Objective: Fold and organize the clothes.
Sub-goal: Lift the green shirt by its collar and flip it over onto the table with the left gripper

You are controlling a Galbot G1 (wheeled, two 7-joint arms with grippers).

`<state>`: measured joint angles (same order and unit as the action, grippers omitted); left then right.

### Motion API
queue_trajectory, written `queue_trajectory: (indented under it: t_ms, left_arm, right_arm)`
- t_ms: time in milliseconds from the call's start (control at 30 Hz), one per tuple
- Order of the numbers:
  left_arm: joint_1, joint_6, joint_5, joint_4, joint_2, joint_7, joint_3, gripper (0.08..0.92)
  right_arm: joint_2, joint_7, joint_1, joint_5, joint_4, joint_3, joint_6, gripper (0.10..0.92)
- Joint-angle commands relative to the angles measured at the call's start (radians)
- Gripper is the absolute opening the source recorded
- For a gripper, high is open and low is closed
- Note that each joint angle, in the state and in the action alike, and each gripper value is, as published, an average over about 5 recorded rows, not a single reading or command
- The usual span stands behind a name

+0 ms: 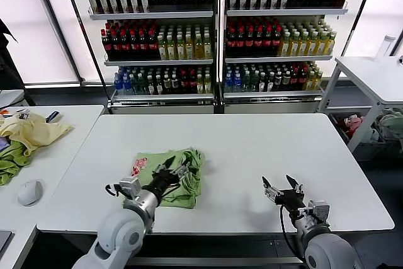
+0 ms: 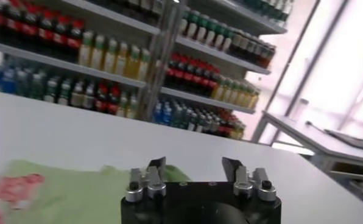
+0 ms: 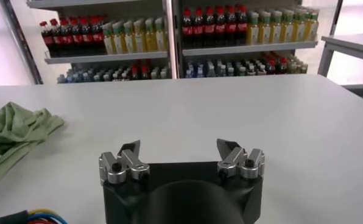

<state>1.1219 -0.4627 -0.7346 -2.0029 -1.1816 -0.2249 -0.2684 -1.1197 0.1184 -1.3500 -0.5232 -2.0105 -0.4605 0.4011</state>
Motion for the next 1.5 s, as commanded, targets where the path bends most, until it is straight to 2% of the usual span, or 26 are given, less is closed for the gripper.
queue_trajectory:
  t_ms: [33, 167, 267, 700, 1133, 1500]
  left_arm:
    - [0.018, 0.118, 0.077, 0.239, 0.1, -0.031, -0.187, 0.722]
    - [0.014, 0.128, 0.082, 0.309, 0.093, -0.016, -0.187, 0.807]
    - [0.02, 0.112, 0.064, 0.315, 0.083, 0.007, -0.179, 0.821]
    - [0.028, -0.013, -0.138, 0.278, 0.049, 0.109, -0.175, 0.823]
    - [0.027, -0.111, -0.434, 0.266, 0.016, 0.105, -0.253, 0.823]
    - [0.002, -0.117, -0.58, 0.337, -0.045, 0.097, -0.322, 0.817]
  right_arm:
    - [-0.009, 0.0, 0.004, 0.009, 0.006, 0.009, -0.003, 0.823]
    - [-0.013, 0.001, 0.005, 0.014, 0.007, 0.01, -0.004, 0.823]
    - [-0.012, 0.002, 0.004, 0.014, 0.005, 0.006, -0.004, 0.823]
    - [-0.015, 0.004, -0.01, 0.015, -0.005, -0.012, -0.004, 0.823]
    - [-0.022, 0.006, -0.03, 0.017, -0.028, -0.024, -0.003, 0.823]
    - [-0.029, 0.007, -0.053, 0.021, -0.045, -0.029, -0.004, 0.823]
